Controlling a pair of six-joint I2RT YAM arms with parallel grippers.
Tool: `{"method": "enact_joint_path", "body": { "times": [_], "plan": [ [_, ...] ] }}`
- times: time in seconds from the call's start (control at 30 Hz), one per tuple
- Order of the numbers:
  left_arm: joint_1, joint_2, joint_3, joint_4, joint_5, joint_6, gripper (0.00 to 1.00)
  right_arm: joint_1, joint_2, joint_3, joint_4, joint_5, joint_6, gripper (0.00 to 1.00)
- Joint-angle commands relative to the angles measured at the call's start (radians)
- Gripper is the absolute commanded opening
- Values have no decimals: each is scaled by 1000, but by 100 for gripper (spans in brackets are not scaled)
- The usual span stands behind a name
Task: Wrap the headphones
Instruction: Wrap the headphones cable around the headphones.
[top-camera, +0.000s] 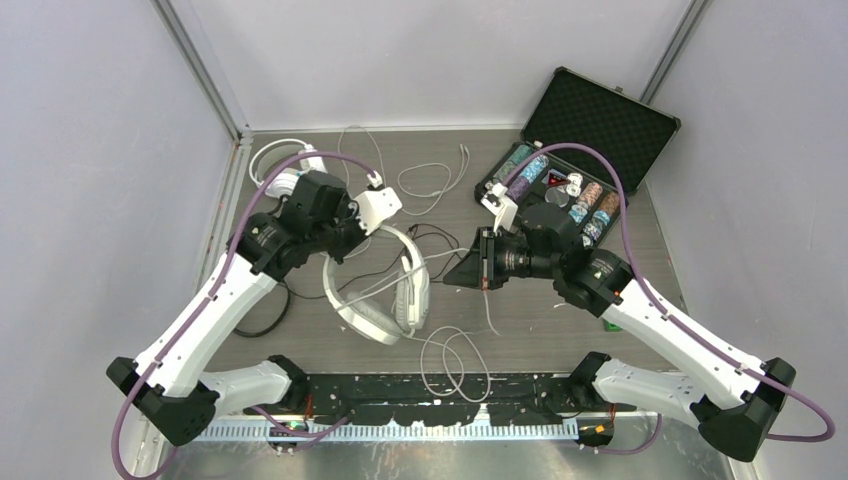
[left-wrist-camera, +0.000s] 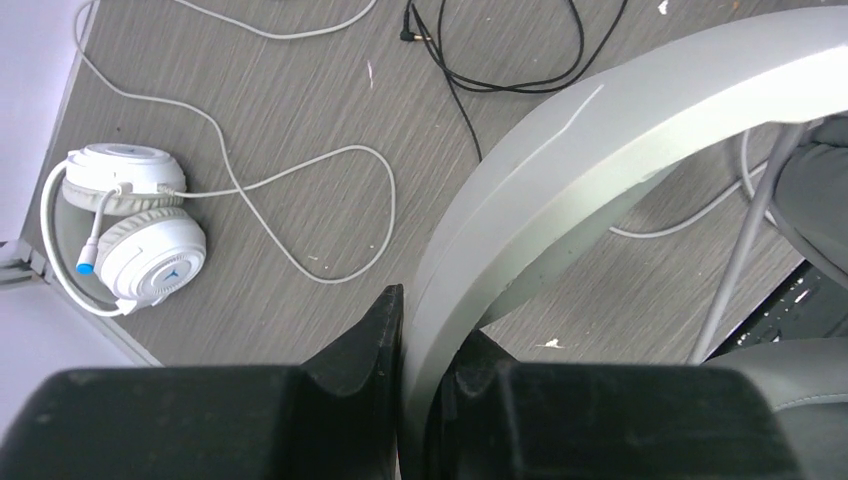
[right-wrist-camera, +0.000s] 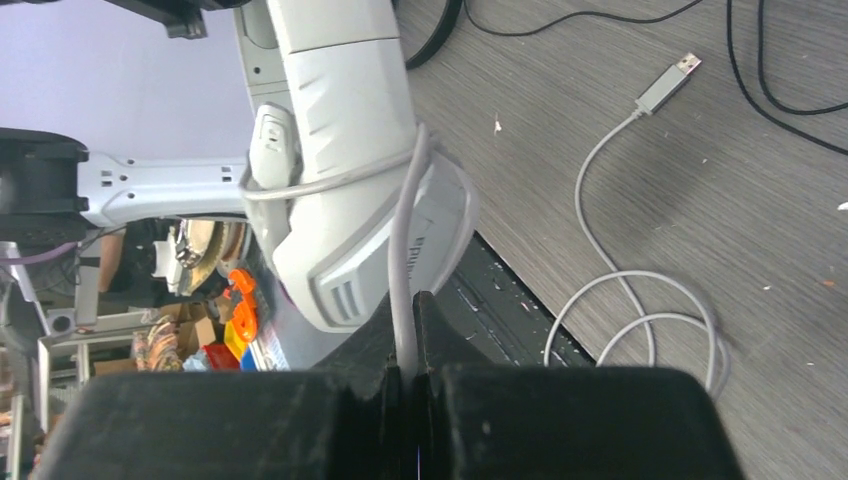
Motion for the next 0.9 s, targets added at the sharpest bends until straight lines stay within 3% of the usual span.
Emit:
{"method": "enact_joint_path", "body": {
  "times": [0.0, 0.3, 0.57, 0.87],
  "plan": [
    [0, -31, -22, 41, -107, 0, 0, -6, -17, 58, 96, -26, 64, 0],
    [0, -57, -74, 92, -153, -31, 0, -6, 30, 36, 270, -85, 190, 0],
    [1, -79, -102, 156, -240, -213, 0, 0, 102, 57, 425, -140, 314, 11],
    [0, -44, -87, 150, -307, -375, 0, 49, 174, 130, 432, -103, 311, 14]
  ]
}}
